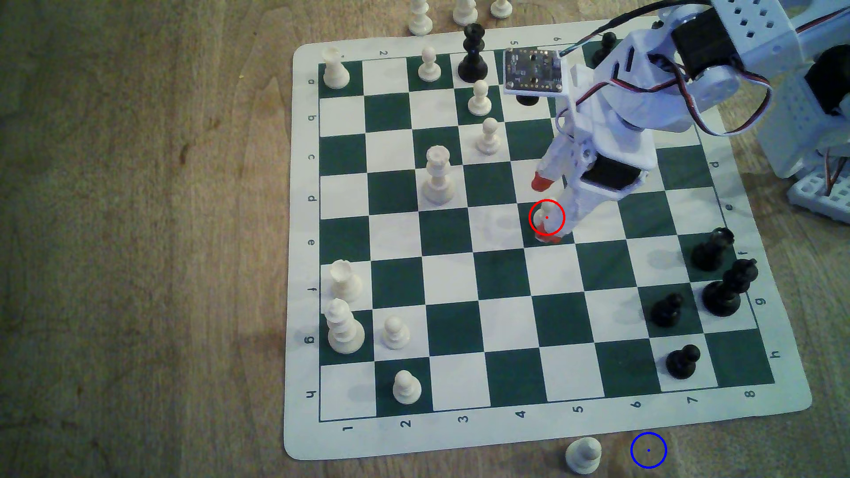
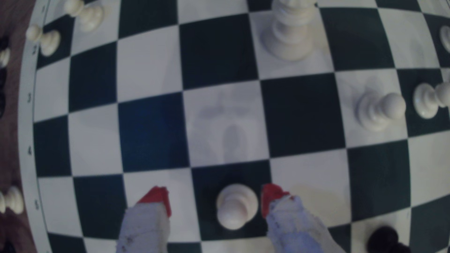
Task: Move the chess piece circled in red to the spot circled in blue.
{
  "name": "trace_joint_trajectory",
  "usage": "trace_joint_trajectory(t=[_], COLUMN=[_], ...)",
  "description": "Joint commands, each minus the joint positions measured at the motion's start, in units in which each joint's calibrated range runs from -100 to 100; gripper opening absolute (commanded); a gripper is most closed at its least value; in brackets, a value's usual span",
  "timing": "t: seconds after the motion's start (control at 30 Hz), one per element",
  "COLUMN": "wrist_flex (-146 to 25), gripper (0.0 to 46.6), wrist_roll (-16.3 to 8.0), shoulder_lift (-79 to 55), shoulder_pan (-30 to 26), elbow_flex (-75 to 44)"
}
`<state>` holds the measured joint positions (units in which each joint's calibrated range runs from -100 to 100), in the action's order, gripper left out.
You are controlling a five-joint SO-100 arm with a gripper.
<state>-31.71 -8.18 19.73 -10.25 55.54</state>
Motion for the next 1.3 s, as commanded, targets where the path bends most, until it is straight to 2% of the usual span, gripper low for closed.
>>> trace_joint_trajectory(t=[0.0,0.27,0.37,0.47,0.53,0.63,0.87,1.0,1.17,1.27], wrist_flex=[0.18,0.51,0.67,1.00,1.08,1.08,1.66,-2.44,-13.58,-21.28], gripper=[19.5,17.3,14.7,9.0,3.0,0.8,0.3,0.2,0.2,0.2], wrist_roll=[-0.20,-0.59,-0.59,-0.98,-1.12,-1.27,-1.76,-3.22,-5.37,-7.23], shoulder_lift=[-0.38,-1.74,-1.91,-1.91,-1.91,-1.82,-1.74,1.83,9.72,13.88], shoulder_pan=[-0.90,-1.68,-1.68,-1.52,-1.44,-1.68,-2.07,-2.93,-6.68,-11.53], elbow_flex=[-4.67,-4.67,-4.67,-4.67,-4.67,-4.67,-4.95,-8.30,-15.73,-20.18])
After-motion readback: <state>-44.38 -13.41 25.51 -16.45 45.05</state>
